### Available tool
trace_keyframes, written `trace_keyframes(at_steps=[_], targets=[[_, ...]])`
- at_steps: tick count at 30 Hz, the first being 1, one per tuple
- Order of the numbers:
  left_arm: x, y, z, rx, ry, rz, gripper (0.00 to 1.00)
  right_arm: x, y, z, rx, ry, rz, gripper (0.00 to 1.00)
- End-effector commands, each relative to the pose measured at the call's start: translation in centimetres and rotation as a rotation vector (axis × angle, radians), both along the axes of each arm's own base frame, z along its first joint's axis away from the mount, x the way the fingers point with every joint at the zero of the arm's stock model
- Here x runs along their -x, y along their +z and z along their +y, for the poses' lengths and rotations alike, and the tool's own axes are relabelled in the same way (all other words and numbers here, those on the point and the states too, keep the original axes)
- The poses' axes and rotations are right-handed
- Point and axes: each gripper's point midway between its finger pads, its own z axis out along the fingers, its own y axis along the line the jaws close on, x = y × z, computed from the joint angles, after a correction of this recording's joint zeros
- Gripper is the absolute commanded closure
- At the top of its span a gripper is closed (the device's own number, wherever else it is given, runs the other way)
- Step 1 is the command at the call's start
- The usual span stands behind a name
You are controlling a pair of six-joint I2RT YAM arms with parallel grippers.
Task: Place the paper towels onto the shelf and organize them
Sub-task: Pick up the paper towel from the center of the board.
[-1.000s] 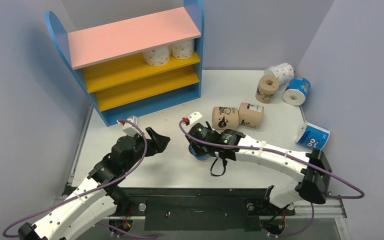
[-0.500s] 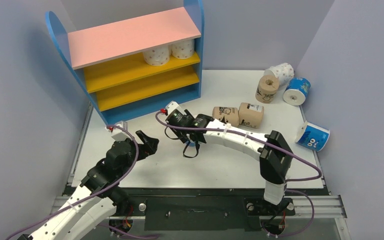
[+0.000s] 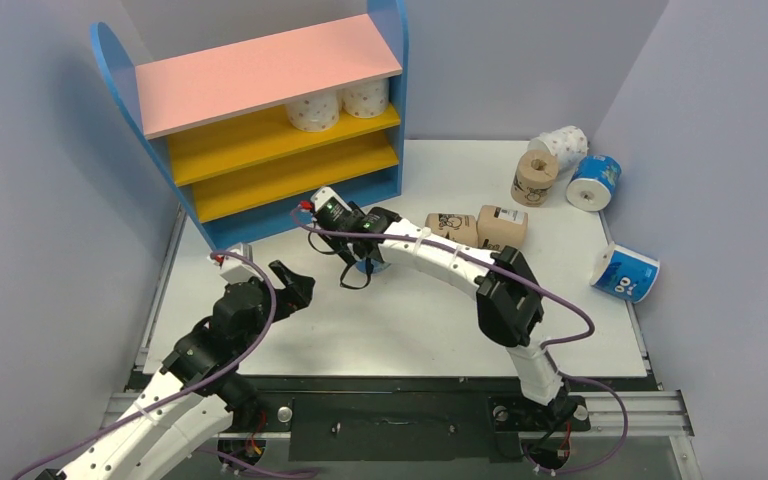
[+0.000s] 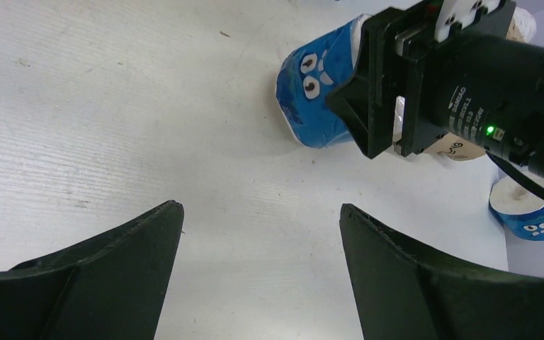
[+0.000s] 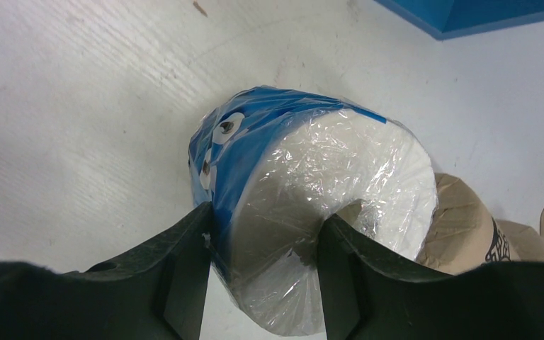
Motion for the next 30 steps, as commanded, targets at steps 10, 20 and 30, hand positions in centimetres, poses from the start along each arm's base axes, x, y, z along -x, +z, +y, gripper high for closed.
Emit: trace_keyframes(at_steps=[10,20,30], targets=[[-0.3,-0.4,0.4,0.007,0.028,0.003,0.20,-3.6,0.4,1.6,0.004,-0.008,-0.037,0.75],[-0.2,-0.5,0.2,0.015,0.022,0.012,0.18,-3.4,1.0,1.6,-0.021,-0.027,-0.038,0.42],[-0.4,-0.1,0.2,0.015,0.024,0.004,0.13,-2.2,8.7,-1.1,-0.201,-0.125,-0.139,0.26]])
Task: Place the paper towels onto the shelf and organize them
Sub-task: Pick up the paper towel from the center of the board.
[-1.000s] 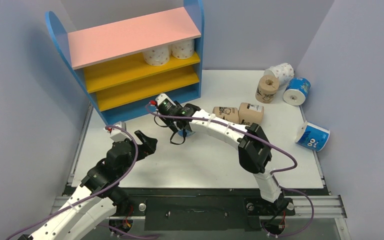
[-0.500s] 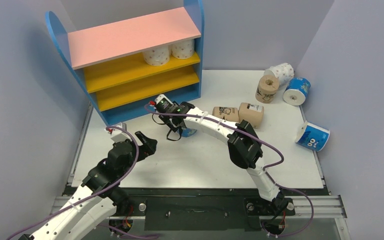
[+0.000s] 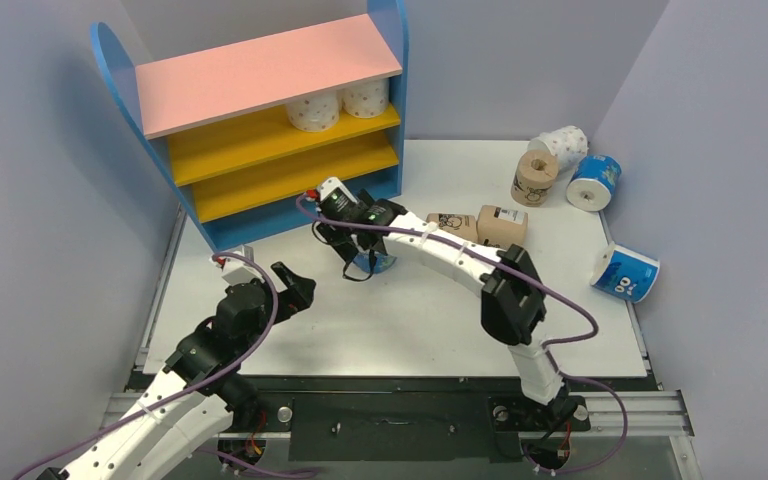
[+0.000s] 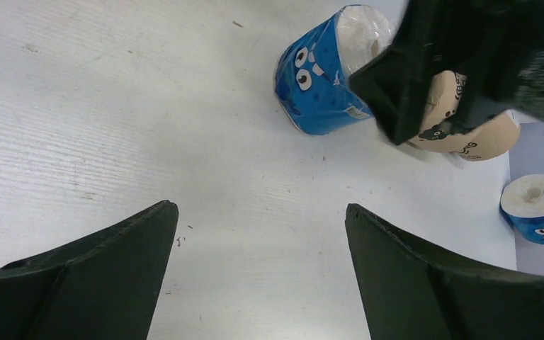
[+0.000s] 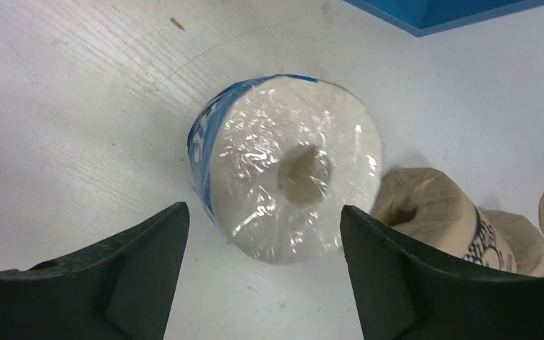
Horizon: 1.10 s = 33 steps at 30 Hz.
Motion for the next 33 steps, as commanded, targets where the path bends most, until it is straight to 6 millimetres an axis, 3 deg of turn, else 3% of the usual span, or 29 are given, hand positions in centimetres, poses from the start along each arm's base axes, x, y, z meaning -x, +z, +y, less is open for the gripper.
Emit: trace_keyframes(at_steps=[1,4,5,6,7,8,9,10,11,12,20,26,33], targets=[[-0.5,1.1,0.0,0.017,0.014,-0.024,0.10,-0.2,9.1,-1.9,-0.224,-0.125,-0.157,0.27],[-0.7,0.9,0.0,0.014,0.023,-0.016,0.04,-1.0,10.7,-4.1,-0.382,-0.284,-0.209,0.26],[-0.8,0.8,-0.1,0.017,0.025,-0.013,0.02,-1.0,10.0,-5.5,-0.466,-0.343,-0.158,0.26],[-0.9,0.8,-0.2,0.023,0.026,-0.011,0.03,-1.4,10.4,-4.9,-0.595,-0.377,-0.125,0.26],[-1.0,0.8,-0.4,0.035,0.029,-0.011,0.03,-2.1,9.1,-7.1,-0.640,-0.434,-0.091,0.26],[-1.1,0.8,-0.7,0.045,0.022,-0.010,0.03,-2.2,9.3,-6.0,-0.778,-0.422,-0.016,0.26],[-1.2,0.9,-0.9,0.062,0.024,-0.014,0.04,-2.8,7.4,-8.1,-0.816,-0.473,0.035,0.25],[-1.3,0.9,-1.0,0.072,0.021,-0.016,0.04,-2.8,7.9,-6.9,-0.942,-0.445,0.109,0.25],[-1.5,0.9,-1.3,0.090,0.019,-0.028,0.04,-3.1,6.1,-8.3,-0.958,-0.485,0.141,0.25],[-1.5,1.1,-1.6,0.103,0.004,-0.036,0.04,-2.9,5.6,-8.2,-0.996,-0.480,0.167,0.25],[-1.8,0.8,-2.8,0.151,-0.043,-0.075,0.04,-3.4,3.9,-7.3,-0.981,-0.479,0.175,0.23],[-2.1,0.4,-2.7,0.144,-0.029,-0.068,0.04,-3.6,2.2,-5.7,-0.939,-0.474,0.220,0.23],[-2.3,-0.3,-2.8,0.118,-0.032,-0.045,0.04,-3.7,0.5,-5.5,-0.848,-0.491,0.201,0.25]])
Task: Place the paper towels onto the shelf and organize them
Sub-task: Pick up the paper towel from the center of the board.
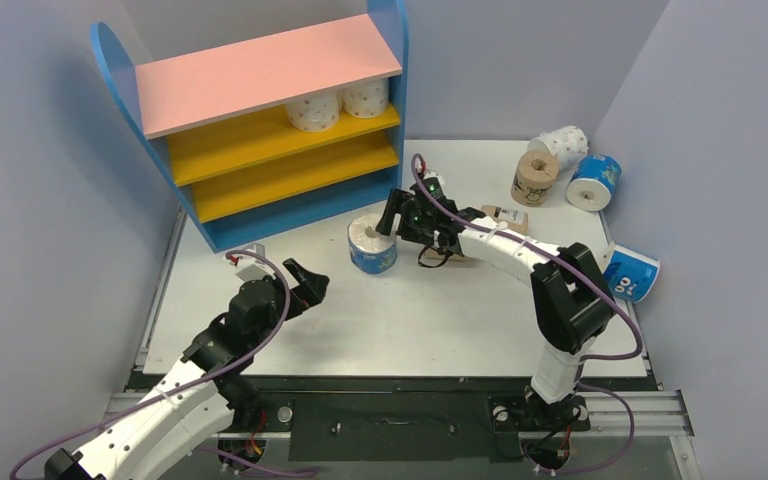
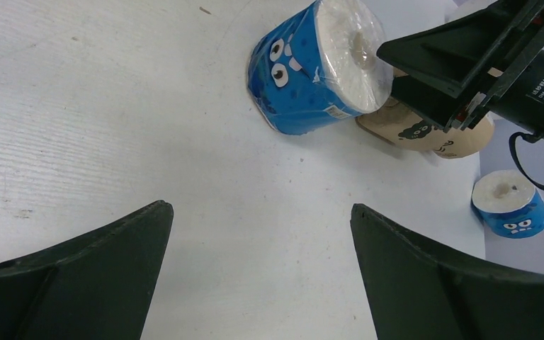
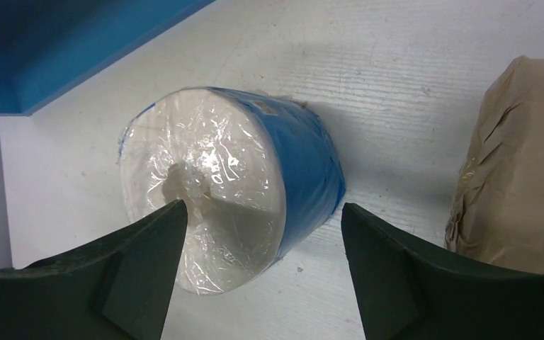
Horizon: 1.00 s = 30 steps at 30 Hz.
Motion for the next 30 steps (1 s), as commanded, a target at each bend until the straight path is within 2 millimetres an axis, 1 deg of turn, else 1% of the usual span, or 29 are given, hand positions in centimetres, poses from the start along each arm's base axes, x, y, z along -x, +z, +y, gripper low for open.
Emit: trace_keyframes(at_steps=[1,6,11,15,19,23,26,27,30], targets=[[-0.7,1.1,-0.4,0.025,0.002,-0.037,0.04,-0.9,1.8,1.1,0.023,-0.001,-0.065,0.25],[-0.9,0.9,-0.5,0.015,-0.002,-0.033,0.04,-0.6,1.2,1.7,0.066,0.021,-0.059,0.28],[-0.8,0.5,-0.6,0.010,-0.007,-0.024,0.04,-0.6,0.5,1.9,0.093,0.021,-0.042,0.31],[-0.8,0.3,-0.6,0.007,-0.009,-0.021,0.04,-0.7,-0.3,1.8,0.124,0.014,-0.024,0.36],[-0.7,0.1,-0.5,0.003,-0.008,-0.016,0.04,-0.8,-0.6,1.6,0.149,0.004,-0.023,0.41],[-0.7,-0.2,-0.5,0.002,-0.006,-0.009,0.04,-0.7,-1.3,1.3,0.191,0.000,-0.017,0.49],[-0.8,-0.1,-0.7,0.008,-0.010,-0.010,0.04,-0.6,-1.4,1.5,0.191,0.004,-0.012,0.59],[-0.9,0.0,-0.8,0.009,-0.013,-0.011,0.03,-0.7,-1.3,1.5,0.188,0.003,-0.015,0.62],[-1.0,0.4,-0.8,0.004,-0.016,-0.023,0.04,-0.6,-0.4,1.4,0.179,0.002,-0.029,0.68]])
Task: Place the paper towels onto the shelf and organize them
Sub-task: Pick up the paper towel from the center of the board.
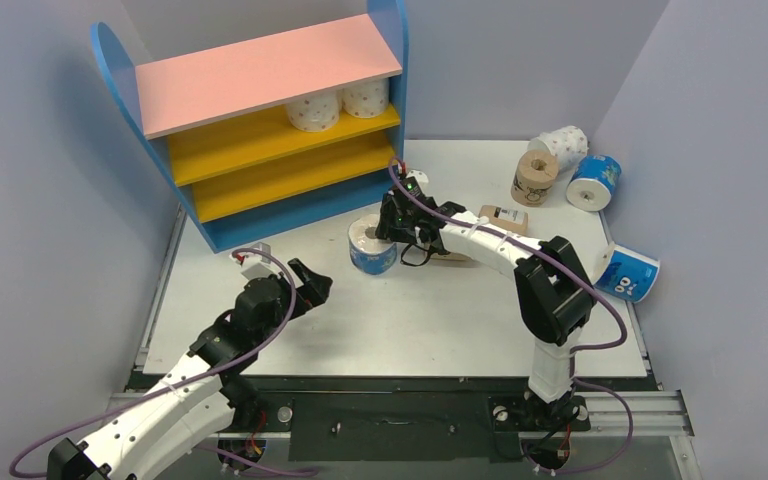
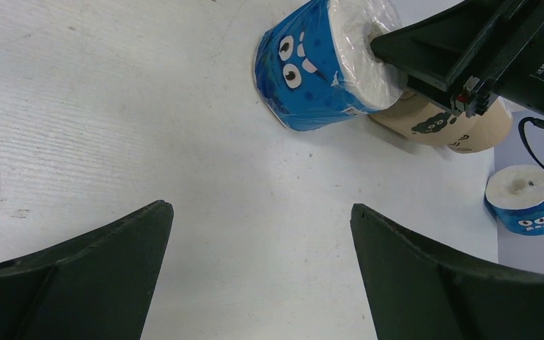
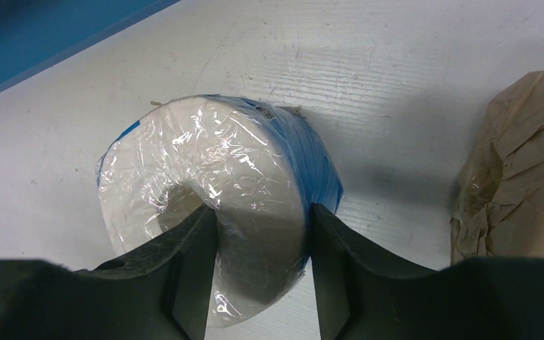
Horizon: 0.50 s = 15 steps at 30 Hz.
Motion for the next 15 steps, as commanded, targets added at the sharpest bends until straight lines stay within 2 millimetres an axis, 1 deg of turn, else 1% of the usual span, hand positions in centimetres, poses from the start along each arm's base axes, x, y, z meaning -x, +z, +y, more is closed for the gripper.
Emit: trace_keyframes(at_steps=[1,2,3,4,5,6,7,8,9,10,11,12,13,14,15], targets=[[-0.7,2.0,-0.3,0.023,-0.008,-0.063,0.04,-0.5,2.2,0.1,-0.002,-0.008,-0.051,0.70],[-0.8,2.2,-0.3,0.022,-0.008,-0.069,0.04,-0.4,2.6,0.0,-0.002,-0.006,-0.056,0.71],[-0.9,2.7,-0.3,0.018,-0.009,-0.080,0.04,-0.5,3.7,0.0,-0.014,-0.007,-0.074,0.73],[-0.9,2.9,-0.3,0.015,-0.009,-0.087,0.04,-0.4,4.1,-0.2,-0.014,-0.008,-0.078,0.74],[-1.0,3.4,-0.3,0.009,-0.012,-0.097,0.04,-0.3,5.2,-0.3,-0.024,-0.009,-0.095,0.74],[-1.1,4.0,-0.2,0.010,-0.009,-0.110,0.04,-0.2,5.8,-0.4,-0.029,-0.010,-0.101,0.75],[-1.2,4.2,-0.2,0.001,-0.010,-0.115,0.04,-0.2,7.1,-0.6,-0.042,-0.013,-0.122,0.75],[-1.4,5.0,-0.1,0.003,-0.004,-0.130,0.04,-0.1,7.9,-0.8,-0.048,-0.015,-0.133,0.75],[-1.4,5.3,0.0,-0.005,-0.005,-0.138,0.04,0.1,9.4,-1.0,-0.063,-0.018,-0.157,0.76],[-1.6,6.2,0.1,-0.009,0.000,-0.158,0.04,0.2,11.1,-1.4,-0.078,-0.020,-0.185,0.76],[-1.7,6.6,0.2,-0.011,0.003,-0.168,0.04,0.3,12.1,-1.7,-0.081,-0.023,-0.204,0.76],[-1.9,7.6,0.3,-0.017,0.010,-0.189,0.04,0.4,14.0,-2.0,-0.096,-0.029,-0.232,0.76],[-2.0,8.2,0.5,-0.020,0.020,-0.203,0.04,0.4,15.5,-2.3,-0.103,-0.033,-0.254,0.77],[-2.2,9.2,0.6,-0.022,0.023,-0.226,0.04,0.5,17.1,-2.8,-0.120,-0.040,-0.281,0.77],[-2.3,9.8,0.7,-0.024,0.030,-0.239,0.04,0.5,18.7,-3.1,-0.128,-0.044,-0.305,0.77]])
